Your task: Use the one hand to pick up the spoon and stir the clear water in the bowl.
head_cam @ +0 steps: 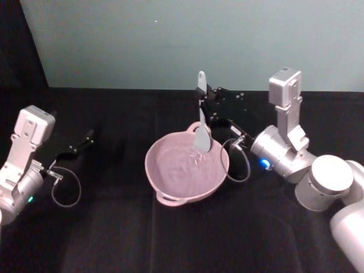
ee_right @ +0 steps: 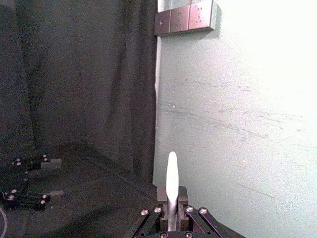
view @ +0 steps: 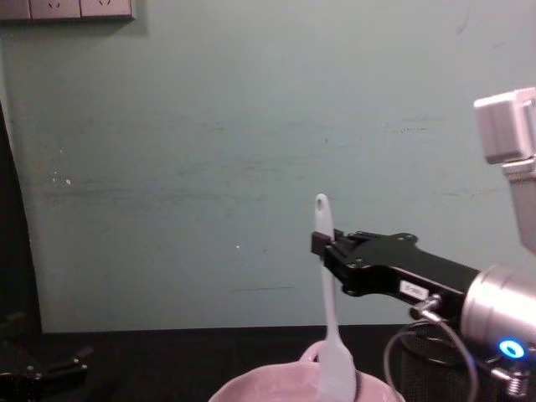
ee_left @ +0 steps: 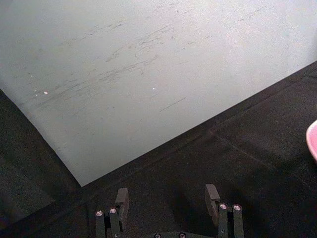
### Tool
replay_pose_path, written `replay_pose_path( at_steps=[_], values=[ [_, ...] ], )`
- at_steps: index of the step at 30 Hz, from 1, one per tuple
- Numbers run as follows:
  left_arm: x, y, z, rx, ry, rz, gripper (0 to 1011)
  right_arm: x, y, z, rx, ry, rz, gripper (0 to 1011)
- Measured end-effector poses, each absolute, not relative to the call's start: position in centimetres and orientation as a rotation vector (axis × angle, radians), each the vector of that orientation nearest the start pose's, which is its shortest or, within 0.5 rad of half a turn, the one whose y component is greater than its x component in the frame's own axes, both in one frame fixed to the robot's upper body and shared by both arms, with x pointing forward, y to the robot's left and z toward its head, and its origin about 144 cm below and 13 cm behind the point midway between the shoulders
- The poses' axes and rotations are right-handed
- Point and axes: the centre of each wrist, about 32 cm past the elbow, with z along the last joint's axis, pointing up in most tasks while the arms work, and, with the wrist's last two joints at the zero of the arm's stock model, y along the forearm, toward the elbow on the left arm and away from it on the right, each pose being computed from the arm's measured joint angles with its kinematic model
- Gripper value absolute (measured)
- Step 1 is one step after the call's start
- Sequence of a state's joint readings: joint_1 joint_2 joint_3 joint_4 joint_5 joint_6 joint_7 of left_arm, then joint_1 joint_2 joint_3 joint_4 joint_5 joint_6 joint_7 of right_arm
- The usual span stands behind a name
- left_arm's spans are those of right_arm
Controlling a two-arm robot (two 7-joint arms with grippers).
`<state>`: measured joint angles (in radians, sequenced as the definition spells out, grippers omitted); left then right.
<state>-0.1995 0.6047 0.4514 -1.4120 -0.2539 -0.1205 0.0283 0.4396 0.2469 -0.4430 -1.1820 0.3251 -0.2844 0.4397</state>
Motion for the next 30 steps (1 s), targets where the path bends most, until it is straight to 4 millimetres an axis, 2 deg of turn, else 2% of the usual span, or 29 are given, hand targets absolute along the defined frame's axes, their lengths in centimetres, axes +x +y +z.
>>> replay_pose_path(
  at_steps=[7, 13, 16, 20, 30],
  values=[
    [48.9, 31.0, 114.0, 0.304, -0.285, 1.248, 1011, 54.6, -22.5, 117.1, 0.053, -0.175, -0.761, 114],
    [48.9, 31.0, 114.0, 0.304, -0.285, 1.248, 1011, 52.5, -22.7, 117.5, 0.062, -0.123, -0.684, 114],
    [48.9, 31.0, 114.0, 0.304, -0.285, 1.248, 1011, 51.5, -21.7, 117.4, 0.078, -0.093, -0.628, 114],
    [48.9, 31.0, 114.0, 0.304, -0.285, 1.248, 1011, 51.3, -20.6, 117.2, 0.089, -0.077, -0.597, 114],
    [48.9, 31.0, 114.0, 0.304, -0.285, 1.248, 1011, 53.8, -17.6, 116.5, 0.119, -0.07, -0.627, 114]
  ],
)
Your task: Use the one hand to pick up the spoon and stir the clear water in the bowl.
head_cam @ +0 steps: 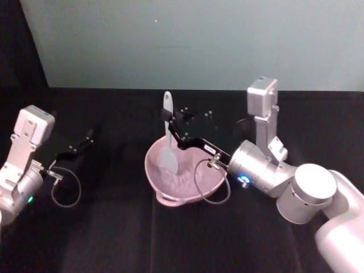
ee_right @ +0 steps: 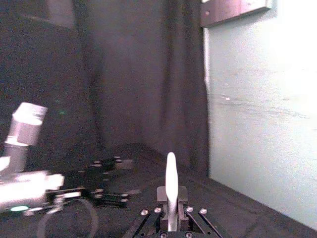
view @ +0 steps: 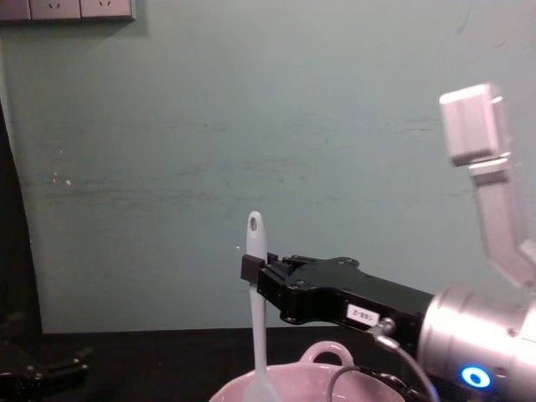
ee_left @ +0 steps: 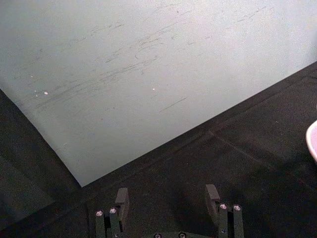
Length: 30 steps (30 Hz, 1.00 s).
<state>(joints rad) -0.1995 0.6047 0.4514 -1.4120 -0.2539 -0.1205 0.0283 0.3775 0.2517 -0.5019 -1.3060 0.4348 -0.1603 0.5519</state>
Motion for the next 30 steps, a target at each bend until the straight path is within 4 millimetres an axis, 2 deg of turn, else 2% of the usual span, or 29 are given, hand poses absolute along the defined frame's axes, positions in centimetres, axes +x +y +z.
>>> replay_pose_path(
  at_steps=[3, 7, 14, 22, 26, 30],
  values=[
    [48.9, 31.0, 114.0, 0.305, -0.285, 1.248, 1011, 55.2, -17.0, 116.1, 0.109, -0.109, -0.686, 114],
    [48.9, 31.0, 114.0, 0.305, -0.285, 1.248, 1011, 55.9, -17.0, 116.1, 0.103, -0.136, -0.74, 114],
    [48.9, 31.0, 114.0, 0.304, -0.285, 1.248, 1011, 55.9, -18.8, 116.5, 0.095, -0.209, -0.822, 114],
    [48.9, 31.0, 114.0, 0.304, -0.285, 1.248, 1011, 53.6, -21.9, 117.2, 0.057, -0.191, -0.805, 114],
    [48.9, 31.0, 114.0, 0.304, -0.285, 1.248, 1011, 52.3, -22.3, 117.4, 0.052, -0.149, -0.759, 114],
    [48.9, 31.0, 114.0, 0.304, -0.285, 1.248, 1011, 51.1, -21.6, 117.4, 0.065, -0.1, -0.687, 114]
  ],
)
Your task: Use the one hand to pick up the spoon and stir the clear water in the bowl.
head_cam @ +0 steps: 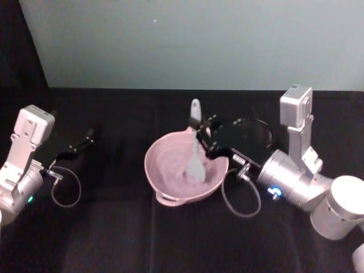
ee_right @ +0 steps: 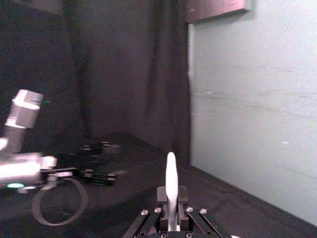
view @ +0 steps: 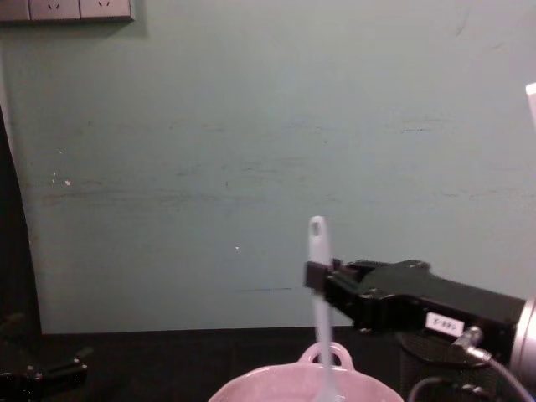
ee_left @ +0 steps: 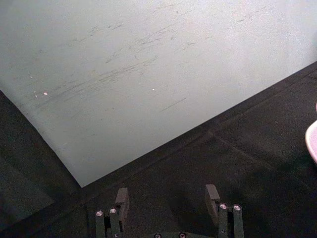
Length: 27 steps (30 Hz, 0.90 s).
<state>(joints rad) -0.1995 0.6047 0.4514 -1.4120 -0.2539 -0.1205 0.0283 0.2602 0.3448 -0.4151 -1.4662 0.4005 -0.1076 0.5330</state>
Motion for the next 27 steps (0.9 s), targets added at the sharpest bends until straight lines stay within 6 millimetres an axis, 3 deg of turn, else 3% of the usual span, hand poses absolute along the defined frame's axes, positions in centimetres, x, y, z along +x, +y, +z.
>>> replay_pose_path(
  at_steps=[9, 17, 23, 27],
  values=[
    [48.9, 31.0, 114.0, 0.305, -0.285, 1.248, 1011, 51.5, -18.9, 117.2, 0.09, -0.06, -0.61, 114],
    [48.9, 31.0, 114.0, 0.304, -0.285, 1.248, 1011, 54.5, -16.9, 116.5, 0.11, -0.147, -0.686, 114],
    [48.9, 31.0, 114.0, 0.304, -0.285, 1.248, 1011, 56.2, -17.6, 116.3, 0.1, -0.19, -0.782, 114],
    [48.9, 31.0, 114.0, 0.304, -0.285, 1.248, 1011, 56.2, -18.8, 116.6, 0.09, -0.197, -0.812, 114]
  ],
)
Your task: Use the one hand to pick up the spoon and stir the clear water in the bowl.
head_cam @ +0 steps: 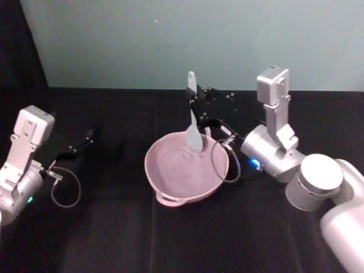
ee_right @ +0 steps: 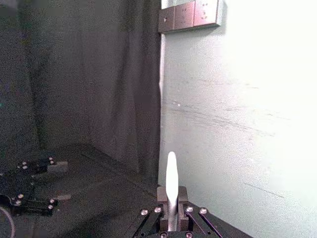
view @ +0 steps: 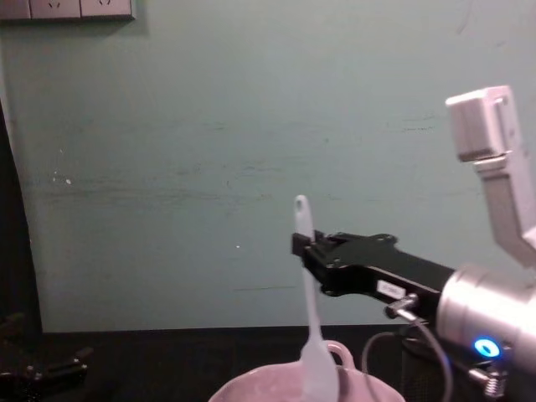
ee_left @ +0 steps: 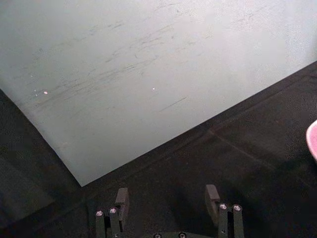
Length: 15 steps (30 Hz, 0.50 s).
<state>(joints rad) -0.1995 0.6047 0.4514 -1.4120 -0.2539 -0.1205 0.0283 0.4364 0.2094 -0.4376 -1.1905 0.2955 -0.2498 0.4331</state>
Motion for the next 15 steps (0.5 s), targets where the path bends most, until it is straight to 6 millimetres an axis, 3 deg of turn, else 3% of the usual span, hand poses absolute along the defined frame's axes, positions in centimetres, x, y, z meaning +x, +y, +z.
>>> replay_pose_path(
  at_steps=[7, 15],
  values=[
    [48.9, 31.0, 114.0, 0.304, -0.285, 1.248, 1012, 54.2, -21.2, 117.3, 0.068, -0.18, -0.797, 114],
    [48.9, 31.0, 114.0, 0.304, -0.285, 1.248, 1011, 51.5, -21.7, 117.4, 0.076, -0.136, -0.722, 114]
  ],
)
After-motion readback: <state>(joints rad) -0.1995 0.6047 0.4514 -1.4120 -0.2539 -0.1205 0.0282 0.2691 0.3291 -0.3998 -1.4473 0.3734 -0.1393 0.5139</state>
